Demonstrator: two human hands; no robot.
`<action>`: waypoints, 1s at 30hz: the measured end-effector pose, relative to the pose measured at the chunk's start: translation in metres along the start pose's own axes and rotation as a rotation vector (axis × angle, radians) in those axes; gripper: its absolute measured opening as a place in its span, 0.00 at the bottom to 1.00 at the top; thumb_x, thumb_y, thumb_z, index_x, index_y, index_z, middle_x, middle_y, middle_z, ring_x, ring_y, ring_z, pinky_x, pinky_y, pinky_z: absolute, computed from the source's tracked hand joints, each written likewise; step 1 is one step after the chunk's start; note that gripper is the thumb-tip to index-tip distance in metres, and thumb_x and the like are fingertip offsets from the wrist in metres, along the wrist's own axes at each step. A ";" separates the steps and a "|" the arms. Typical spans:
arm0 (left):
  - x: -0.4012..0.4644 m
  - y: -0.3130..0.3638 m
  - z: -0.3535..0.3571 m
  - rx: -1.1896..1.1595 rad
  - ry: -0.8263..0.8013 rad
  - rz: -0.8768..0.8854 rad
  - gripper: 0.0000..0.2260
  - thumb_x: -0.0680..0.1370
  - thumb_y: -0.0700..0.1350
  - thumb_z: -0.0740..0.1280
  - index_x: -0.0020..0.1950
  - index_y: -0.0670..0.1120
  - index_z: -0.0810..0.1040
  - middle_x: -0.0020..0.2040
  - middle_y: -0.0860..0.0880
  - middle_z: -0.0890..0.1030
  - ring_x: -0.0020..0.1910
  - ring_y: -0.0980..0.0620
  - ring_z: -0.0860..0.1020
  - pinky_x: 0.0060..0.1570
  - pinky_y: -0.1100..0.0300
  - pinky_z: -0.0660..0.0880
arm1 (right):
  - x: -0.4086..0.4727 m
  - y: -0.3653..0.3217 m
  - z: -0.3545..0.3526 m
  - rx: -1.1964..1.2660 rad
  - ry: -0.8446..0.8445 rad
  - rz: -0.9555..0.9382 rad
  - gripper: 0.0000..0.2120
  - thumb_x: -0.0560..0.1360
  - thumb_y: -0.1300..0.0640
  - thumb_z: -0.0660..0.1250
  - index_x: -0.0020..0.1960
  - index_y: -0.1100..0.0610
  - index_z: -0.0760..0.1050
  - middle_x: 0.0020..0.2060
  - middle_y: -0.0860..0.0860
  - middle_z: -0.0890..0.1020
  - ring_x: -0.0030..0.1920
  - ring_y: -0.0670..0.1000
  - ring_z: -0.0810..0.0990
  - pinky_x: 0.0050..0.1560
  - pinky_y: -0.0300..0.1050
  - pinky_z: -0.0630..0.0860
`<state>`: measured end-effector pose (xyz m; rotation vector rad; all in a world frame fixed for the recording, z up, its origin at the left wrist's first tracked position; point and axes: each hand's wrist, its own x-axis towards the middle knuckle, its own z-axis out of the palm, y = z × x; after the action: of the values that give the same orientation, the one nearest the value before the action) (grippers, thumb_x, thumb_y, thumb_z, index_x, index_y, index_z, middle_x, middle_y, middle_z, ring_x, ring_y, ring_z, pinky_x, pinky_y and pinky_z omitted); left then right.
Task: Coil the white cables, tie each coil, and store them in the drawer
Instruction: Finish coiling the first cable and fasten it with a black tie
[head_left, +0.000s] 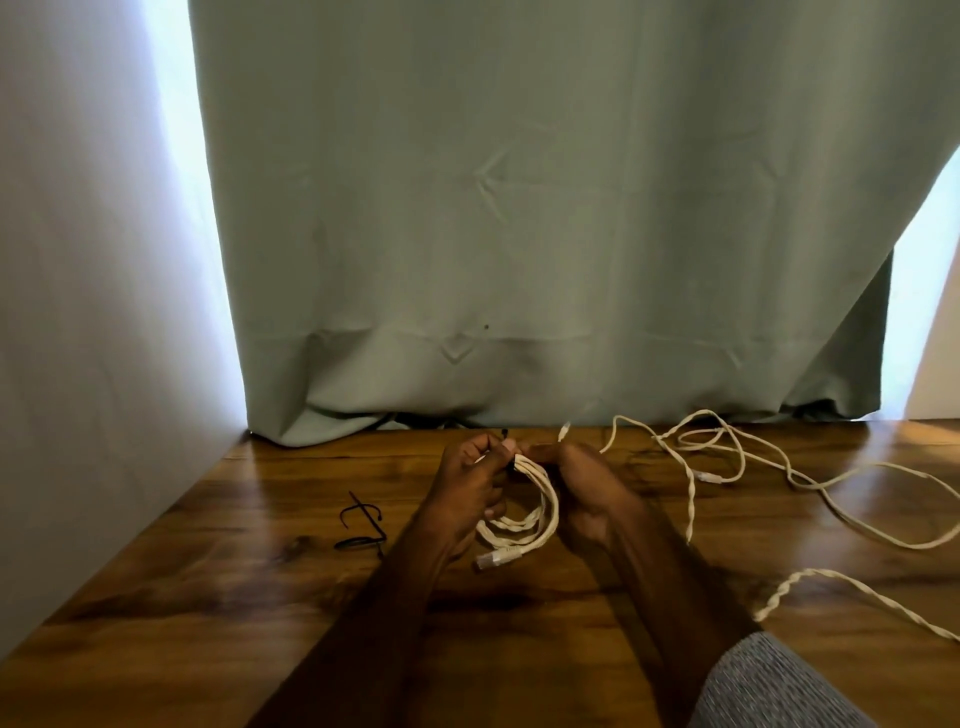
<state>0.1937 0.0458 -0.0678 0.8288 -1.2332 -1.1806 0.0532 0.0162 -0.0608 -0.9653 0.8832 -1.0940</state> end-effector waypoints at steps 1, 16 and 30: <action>0.000 0.000 0.001 -0.010 -0.002 0.002 0.10 0.83 0.42 0.62 0.42 0.42 0.72 0.24 0.55 0.70 0.19 0.59 0.60 0.20 0.67 0.56 | -0.002 -0.001 0.000 0.020 -0.001 -0.009 0.12 0.77 0.62 0.66 0.55 0.66 0.83 0.51 0.63 0.85 0.46 0.58 0.84 0.52 0.51 0.82; 0.001 -0.003 0.005 -0.096 -0.063 -0.006 0.09 0.75 0.48 0.68 0.42 0.42 0.79 0.26 0.50 0.62 0.22 0.57 0.58 0.22 0.66 0.56 | -0.003 -0.005 0.006 0.027 0.130 -0.123 0.03 0.75 0.70 0.69 0.46 0.66 0.82 0.36 0.61 0.84 0.32 0.55 0.83 0.37 0.47 0.82; -0.003 -0.007 0.019 -0.081 -0.080 -0.057 0.09 0.82 0.42 0.63 0.45 0.39 0.77 0.25 0.51 0.62 0.20 0.58 0.59 0.22 0.67 0.56 | -0.002 -0.007 0.004 -0.322 0.281 -0.407 0.13 0.73 0.72 0.69 0.35 0.57 0.81 0.33 0.54 0.84 0.36 0.51 0.82 0.41 0.45 0.80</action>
<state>0.1741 0.0489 -0.0718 0.7674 -1.2252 -1.3121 0.0547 0.0172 -0.0521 -1.3179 1.1463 -1.4875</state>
